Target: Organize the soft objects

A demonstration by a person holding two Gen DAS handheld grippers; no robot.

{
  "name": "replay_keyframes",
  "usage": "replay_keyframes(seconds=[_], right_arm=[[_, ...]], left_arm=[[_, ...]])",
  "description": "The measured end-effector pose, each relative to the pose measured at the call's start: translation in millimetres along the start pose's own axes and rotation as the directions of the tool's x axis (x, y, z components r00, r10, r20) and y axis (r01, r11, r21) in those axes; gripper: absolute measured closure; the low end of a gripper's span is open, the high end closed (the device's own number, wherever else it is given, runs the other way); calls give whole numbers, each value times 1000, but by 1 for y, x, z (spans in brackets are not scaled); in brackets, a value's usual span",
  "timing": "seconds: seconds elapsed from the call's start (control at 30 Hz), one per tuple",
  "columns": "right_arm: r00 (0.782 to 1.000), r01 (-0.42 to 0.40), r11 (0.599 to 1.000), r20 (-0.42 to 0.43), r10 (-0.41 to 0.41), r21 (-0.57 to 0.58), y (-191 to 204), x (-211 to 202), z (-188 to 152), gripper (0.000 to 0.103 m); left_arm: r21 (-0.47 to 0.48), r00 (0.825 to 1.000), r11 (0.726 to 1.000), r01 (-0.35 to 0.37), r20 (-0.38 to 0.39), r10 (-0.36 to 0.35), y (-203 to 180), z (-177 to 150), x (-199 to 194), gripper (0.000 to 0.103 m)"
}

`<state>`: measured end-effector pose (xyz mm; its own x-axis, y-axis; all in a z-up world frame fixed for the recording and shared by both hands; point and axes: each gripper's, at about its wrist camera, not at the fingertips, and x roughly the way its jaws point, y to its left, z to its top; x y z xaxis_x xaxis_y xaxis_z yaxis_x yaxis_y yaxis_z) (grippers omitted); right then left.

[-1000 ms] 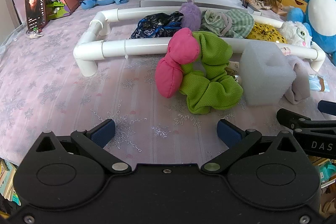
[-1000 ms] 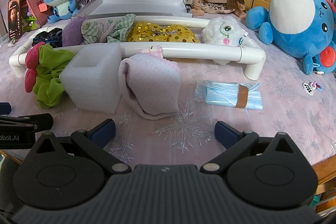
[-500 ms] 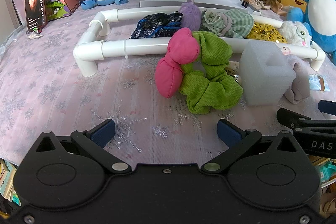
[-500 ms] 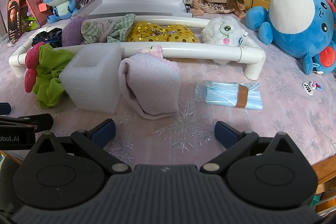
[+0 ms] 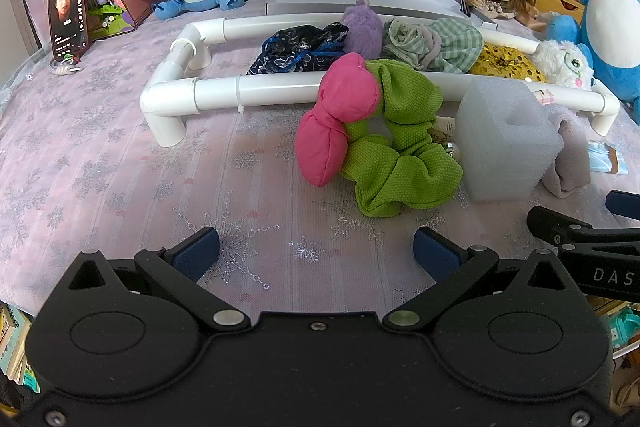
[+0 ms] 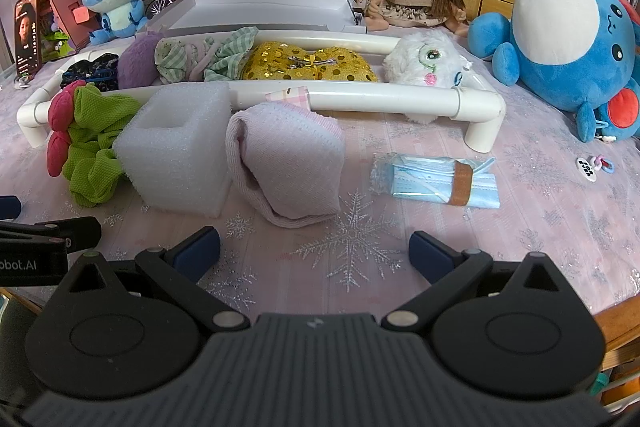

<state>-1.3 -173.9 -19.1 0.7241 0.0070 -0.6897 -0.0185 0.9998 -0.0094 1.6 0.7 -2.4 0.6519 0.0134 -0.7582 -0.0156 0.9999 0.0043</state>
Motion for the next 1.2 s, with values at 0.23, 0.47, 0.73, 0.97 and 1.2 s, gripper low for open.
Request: replay_keyframes(seconds=[0.23,0.47,0.73,0.97,1.2], right_arm=[[1000,0,1000,1,0,0,0,0,0,0],[1000,0,1000,1,0,0,0,0,0,0],[1000,0,1000,2,0,0,1,-1,-1,0],[1000,-1,1000,6,1,-1,-1,0,-1,0],[1000,-9,1000,22,10,-8,-2,0,-2,0]], left_arm=[[0,1000,1000,0,1,0,0,0,0,0],[1,1000,1000,0,1,0,0,0,0,0],[1,1000,1000,0,3,0,0,0,0,0],[1,1000,1000,0,3,0,0,0,-1,0],[4,1000,1000,3,21,-4,0,-3,0,0]])
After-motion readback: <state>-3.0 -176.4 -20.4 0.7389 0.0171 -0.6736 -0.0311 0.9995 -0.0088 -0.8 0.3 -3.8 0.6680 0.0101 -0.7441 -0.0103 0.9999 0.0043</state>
